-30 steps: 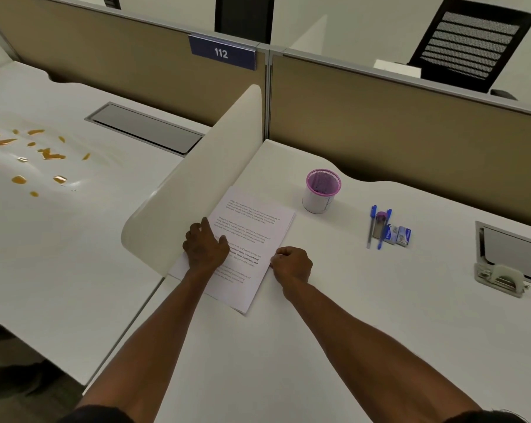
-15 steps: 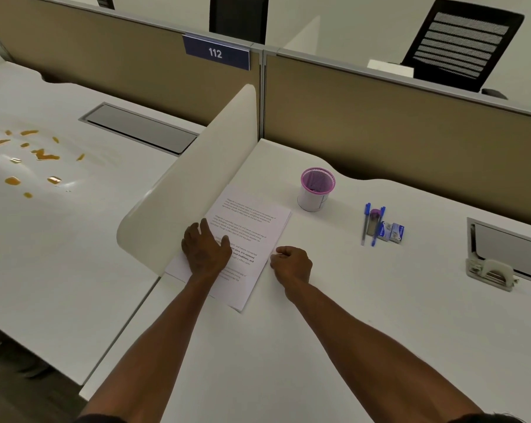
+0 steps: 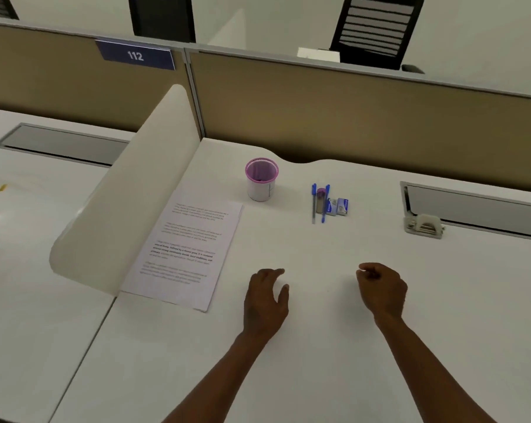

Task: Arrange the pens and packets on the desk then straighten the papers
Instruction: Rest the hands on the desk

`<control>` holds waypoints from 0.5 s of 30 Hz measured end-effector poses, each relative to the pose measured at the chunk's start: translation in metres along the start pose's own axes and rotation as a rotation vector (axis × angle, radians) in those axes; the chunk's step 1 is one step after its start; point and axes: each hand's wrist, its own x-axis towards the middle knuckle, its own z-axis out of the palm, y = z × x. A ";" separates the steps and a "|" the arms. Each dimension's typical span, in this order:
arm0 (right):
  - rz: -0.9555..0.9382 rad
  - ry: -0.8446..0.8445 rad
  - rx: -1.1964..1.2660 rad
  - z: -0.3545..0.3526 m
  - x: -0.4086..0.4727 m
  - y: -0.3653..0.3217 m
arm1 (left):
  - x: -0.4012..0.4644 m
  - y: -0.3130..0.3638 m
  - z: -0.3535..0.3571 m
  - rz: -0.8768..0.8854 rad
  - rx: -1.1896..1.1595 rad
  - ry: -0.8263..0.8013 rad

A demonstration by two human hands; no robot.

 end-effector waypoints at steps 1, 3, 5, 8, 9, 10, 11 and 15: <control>-0.024 -0.034 -0.067 -0.008 0.002 0.010 | -0.001 0.007 0.011 0.025 0.011 -0.055; -0.057 -0.110 -0.159 -0.018 0.002 0.025 | 0.000 0.020 0.031 0.059 0.051 -0.160; -0.095 -0.154 -0.219 -0.020 -0.002 0.034 | 0.002 0.029 0.048 0.080 0.102 -0.252; -0.179 -0.181 -0.319 -0.016 -0.009 0.038 | 0.005 0.038 0.068 0.093 0.150 -0.331; -0.210 -0.183 -0.339 -0.013 -0.013 0.039 | 0.005 0.041 0.072 0.090 0.150 -0.338; -0.247 -0.187 -0.342 -0.010 -0.015 0.039 | 0.006 0.043 0.075 0.087 0.148 -0.337; -0.281 -0.194 -0.335 -0.005 -0.017 0.039 | 0.006 0.046 0.078 0.084 0.147 -0.330; -0.402 -0.284 -0.294 0.005 -0.020 0.032 | 0.008 0.052 0.083 0.084 0.078 -0.285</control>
